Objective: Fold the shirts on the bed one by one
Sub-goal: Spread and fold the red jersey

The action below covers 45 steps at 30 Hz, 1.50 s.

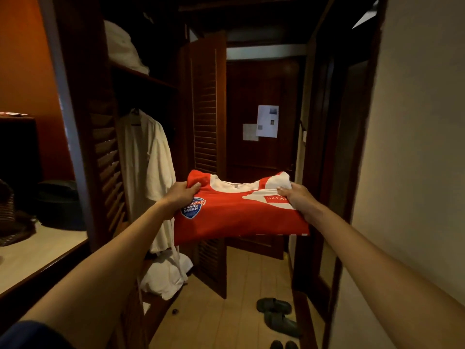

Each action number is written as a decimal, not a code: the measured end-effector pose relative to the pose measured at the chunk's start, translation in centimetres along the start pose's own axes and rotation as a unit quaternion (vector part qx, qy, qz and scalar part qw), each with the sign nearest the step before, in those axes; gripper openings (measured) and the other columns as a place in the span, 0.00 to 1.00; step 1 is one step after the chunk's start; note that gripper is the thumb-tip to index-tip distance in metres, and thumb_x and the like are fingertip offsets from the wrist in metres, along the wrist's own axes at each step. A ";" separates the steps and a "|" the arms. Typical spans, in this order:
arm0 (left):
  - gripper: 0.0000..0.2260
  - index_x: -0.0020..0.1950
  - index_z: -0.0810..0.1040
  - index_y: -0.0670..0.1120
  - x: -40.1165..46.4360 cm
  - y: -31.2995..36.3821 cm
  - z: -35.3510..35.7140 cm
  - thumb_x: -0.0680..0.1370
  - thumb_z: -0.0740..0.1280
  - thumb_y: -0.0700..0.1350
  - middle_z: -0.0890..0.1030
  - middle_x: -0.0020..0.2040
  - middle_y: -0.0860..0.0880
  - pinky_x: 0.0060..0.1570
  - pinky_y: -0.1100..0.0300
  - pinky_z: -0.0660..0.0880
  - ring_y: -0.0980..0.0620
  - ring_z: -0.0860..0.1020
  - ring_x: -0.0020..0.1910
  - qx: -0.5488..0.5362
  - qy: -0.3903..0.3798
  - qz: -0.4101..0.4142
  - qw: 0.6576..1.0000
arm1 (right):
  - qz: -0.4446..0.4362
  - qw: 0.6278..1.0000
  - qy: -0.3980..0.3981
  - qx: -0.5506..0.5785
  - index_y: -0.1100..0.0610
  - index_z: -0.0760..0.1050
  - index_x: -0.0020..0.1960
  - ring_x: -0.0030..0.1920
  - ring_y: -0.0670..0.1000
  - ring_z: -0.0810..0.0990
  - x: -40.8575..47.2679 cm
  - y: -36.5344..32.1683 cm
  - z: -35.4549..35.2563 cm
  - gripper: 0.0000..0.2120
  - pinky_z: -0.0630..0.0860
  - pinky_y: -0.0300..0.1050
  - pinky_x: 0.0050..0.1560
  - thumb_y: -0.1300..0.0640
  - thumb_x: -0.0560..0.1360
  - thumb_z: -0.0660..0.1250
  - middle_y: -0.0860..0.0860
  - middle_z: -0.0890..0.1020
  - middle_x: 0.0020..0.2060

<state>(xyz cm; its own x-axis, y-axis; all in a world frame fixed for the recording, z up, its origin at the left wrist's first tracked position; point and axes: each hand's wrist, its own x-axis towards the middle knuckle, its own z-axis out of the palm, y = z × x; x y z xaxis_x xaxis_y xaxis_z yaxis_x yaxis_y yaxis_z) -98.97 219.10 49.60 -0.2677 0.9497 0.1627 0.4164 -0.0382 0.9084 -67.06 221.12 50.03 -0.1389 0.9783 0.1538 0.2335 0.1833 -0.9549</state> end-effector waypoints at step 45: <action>0.12 0.40 0.79 0.49 57.1 -40.6 -21.6 0.82 0.65 0.52 0.81 0.33 0.56 0.29 0.69 0.73 0.62 0.80 0.30 0.064 0.503 -0.235 0.829 | -0.025 0.868 -0.495 0.044 0.55 0.79 0.61 0.51 0.54 0.84 81.7 13.6 66.1 0.11 0.80 0.50 0.55 0.60 0.80 0.65 0.55 0.85 0.53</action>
<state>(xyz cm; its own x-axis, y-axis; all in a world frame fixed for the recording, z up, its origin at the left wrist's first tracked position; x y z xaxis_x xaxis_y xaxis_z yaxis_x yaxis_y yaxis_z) -149.96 268.12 30.35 -0.9892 0.1072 0.0999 0.1321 0.3567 0.9248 -138.81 297.12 32.88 -0.9150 0.3997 -0.0560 0.1347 0.1716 -0.9759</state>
